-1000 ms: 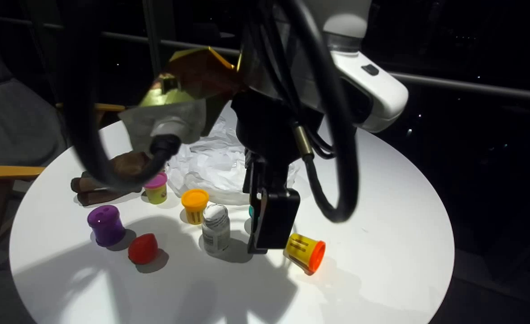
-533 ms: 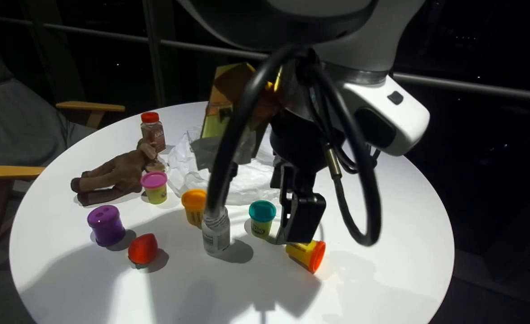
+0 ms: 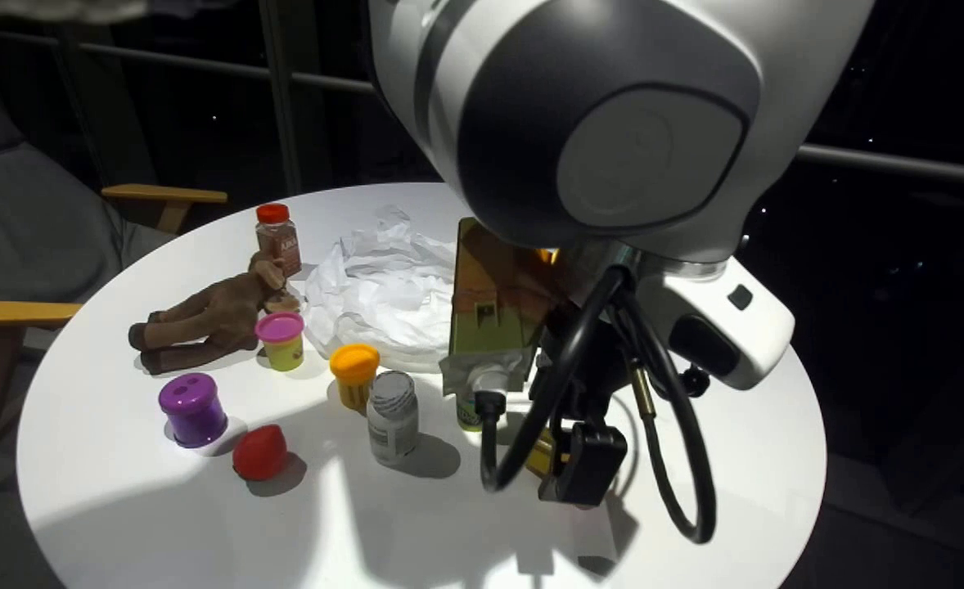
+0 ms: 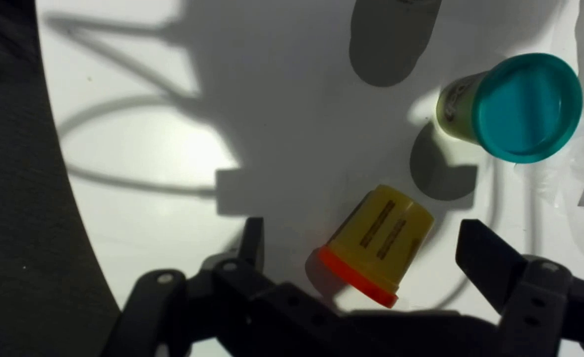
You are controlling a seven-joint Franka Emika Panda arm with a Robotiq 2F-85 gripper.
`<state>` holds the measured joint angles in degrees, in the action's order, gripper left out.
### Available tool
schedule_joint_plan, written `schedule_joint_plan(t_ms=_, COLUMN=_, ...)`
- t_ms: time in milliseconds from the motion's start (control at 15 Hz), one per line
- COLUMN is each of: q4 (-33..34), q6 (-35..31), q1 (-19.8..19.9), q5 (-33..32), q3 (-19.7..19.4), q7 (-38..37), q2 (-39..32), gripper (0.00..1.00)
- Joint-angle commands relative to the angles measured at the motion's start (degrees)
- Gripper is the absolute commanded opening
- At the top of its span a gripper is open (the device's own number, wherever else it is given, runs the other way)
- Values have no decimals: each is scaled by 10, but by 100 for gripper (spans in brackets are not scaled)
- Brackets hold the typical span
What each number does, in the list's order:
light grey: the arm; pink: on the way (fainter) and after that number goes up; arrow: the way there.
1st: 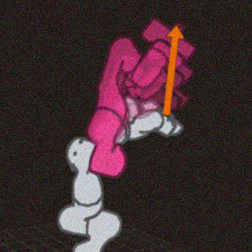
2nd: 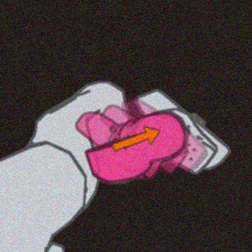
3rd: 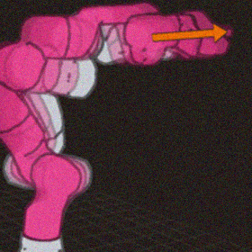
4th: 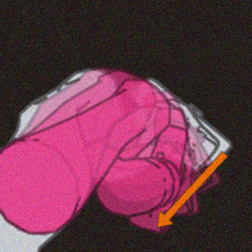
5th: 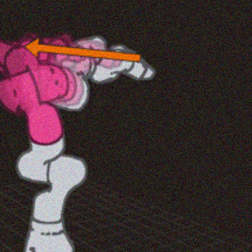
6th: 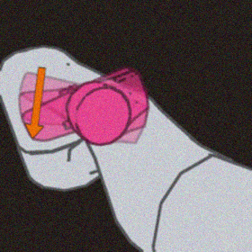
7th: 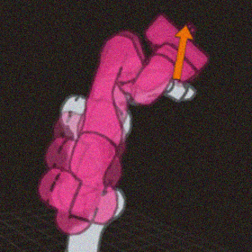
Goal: Put all the objects on the table into the white plastic bag
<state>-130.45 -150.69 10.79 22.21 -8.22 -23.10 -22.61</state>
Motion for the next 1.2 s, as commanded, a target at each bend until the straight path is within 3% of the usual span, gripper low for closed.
schedule_joint_plan(t_ms=0, q4=44, q6=-16, q1=11, q5=29, q3=9, q7=14, q2=-43, gripper=100)
schedule_joint_plan(t_ms=267, q4=80, q6=-14, q1=17, q5=41, q3=10, q7=10, q2=-80, gripper=100)
schedule_joint_plan(t_ms=333, q4=88, q6=-10, q1=19, q5=42, q3=10, q7=8, q2=-88, gripper=96)
schedule_joint_plan(t_ms=400, q4=94, q6=-8, q1=20, q5=43, q3=11, q7=8, q2=-93, gripper=72)
schedule_joint_plan(t_ms=533, q4=96, q6=-6, q1=20, q5=40, q3=9, q7=6, q2=-97, gripper=69)
schedule_joint_plan(t_ms=867, q4=74, q6=0, q1=16, q5=36, q3=8, q7=7, q2=-84, gripper=26)
schedule_joint_plan(t_ms=1133, q4=62, q6=-1, q1=12, q5=36, q3=6, q7=2, q2=-70, gripper=23)
